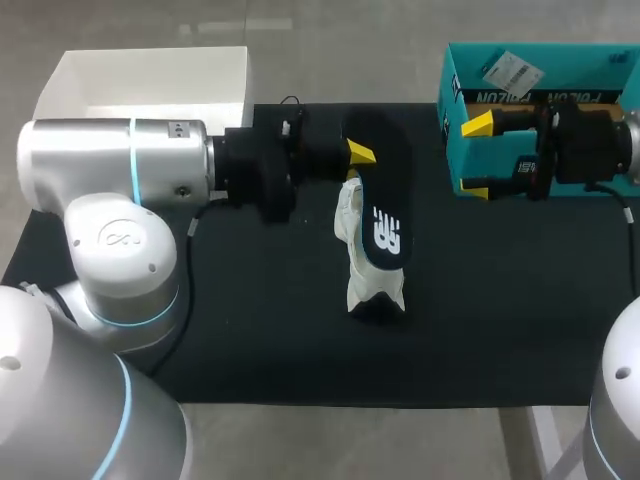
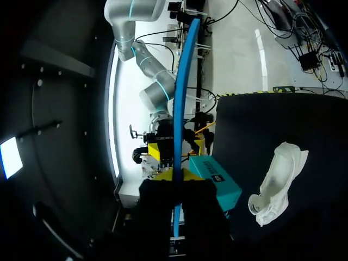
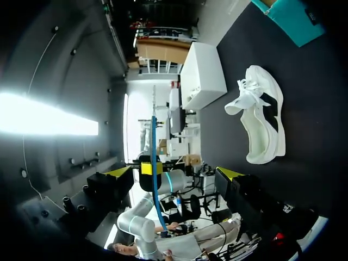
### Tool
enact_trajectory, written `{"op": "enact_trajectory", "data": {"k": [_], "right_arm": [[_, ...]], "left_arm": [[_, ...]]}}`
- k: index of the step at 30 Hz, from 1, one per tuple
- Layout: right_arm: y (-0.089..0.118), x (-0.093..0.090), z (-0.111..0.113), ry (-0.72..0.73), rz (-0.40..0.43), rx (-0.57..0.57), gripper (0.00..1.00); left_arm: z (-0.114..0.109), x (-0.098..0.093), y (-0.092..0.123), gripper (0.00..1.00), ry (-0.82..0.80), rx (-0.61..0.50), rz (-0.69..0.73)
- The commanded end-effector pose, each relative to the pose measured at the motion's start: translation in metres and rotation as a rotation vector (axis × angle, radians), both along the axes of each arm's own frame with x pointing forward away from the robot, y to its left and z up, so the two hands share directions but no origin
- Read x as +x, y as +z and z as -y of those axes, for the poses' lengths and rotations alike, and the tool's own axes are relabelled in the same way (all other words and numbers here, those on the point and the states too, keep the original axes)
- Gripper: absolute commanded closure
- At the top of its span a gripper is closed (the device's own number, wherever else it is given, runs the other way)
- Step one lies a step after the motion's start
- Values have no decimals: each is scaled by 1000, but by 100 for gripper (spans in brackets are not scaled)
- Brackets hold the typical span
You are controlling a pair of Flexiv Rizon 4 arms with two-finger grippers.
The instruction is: Take the shoe out of the shoebox, open the shoe tongue, remove and reinsert the insole, then place the shoe into the shoebox
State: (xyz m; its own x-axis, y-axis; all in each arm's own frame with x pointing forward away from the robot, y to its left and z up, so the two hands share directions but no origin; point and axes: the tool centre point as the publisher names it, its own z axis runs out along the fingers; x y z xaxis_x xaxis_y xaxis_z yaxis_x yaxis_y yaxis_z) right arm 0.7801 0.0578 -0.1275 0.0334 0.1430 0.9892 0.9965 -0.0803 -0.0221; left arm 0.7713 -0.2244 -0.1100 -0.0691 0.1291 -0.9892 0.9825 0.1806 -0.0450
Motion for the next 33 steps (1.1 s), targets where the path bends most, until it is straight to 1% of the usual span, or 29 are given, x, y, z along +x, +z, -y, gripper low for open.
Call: {"op": "enact_trajectory", "data": {"k": [1,2,4,5,7,9,12,15,16,18,19,20,22,23,25,27,28,33], "right_arm": [[1,-2,0,-3,0,-5,0],[1,-2,0,-3,0,-5,0],[1,-7,-3,113,89,-138,0],[-2,-9,-2,166,102,-169,0],[-7,-13,9,196,104,-237,0],[-10,-14,24,197,117,-278,0],[-10,-17,43,206,177,-293,0],[-11,-15,62,175,193,-294,0],[-12,-14,69,146,191,-321,0],[-10,-13,81,104,181,-339,0],[-9,-12,87,58,142,-362,0],[-6,-12,94,34,134,-362,0],[1,-16,105,-24,89,-420,0],[6,-19,110,-29,94,-416,0],[16,-24,119,-71,79,-452,0],[25,-29,127,-104,89,-460,0],[29,-31,129,-113,103,-443,0],[40,-36,135,-134,130,-438,0]], "left_arm": [[5,-3,-2,100,0,19,-9],[5,-3,-3,100,-1,20,-10],[3,-3,-3,100,1,25,-19],[2,-3,-3,100,0,28,-21],[1,-3,-3,100,-1,31,-23],[0,-2,-3,100,0,31,-24],[-1,-3,-2,100,-33,55,-3],[-1,-5,-3,100,-31,57,-19],[-1,-6,-3,100,-33,59,-21],[-1,-6,-4,100,-34,61,-25],[-1,-6,-4,100,-36,63,-27],[-2,-7,-4,100,-39,67,-27],[-3,-7,-4,100,-39,69,-29],[-4,-8,-4,100,-39,71,-30],[-5,-7,-4,100,-34,72,-33],[-6,-7,-5,100,-26,71,-38],[-6,-6,-5,100,-21,68,-38],[-3,-6,-7,100,-8,59,-48]]}}
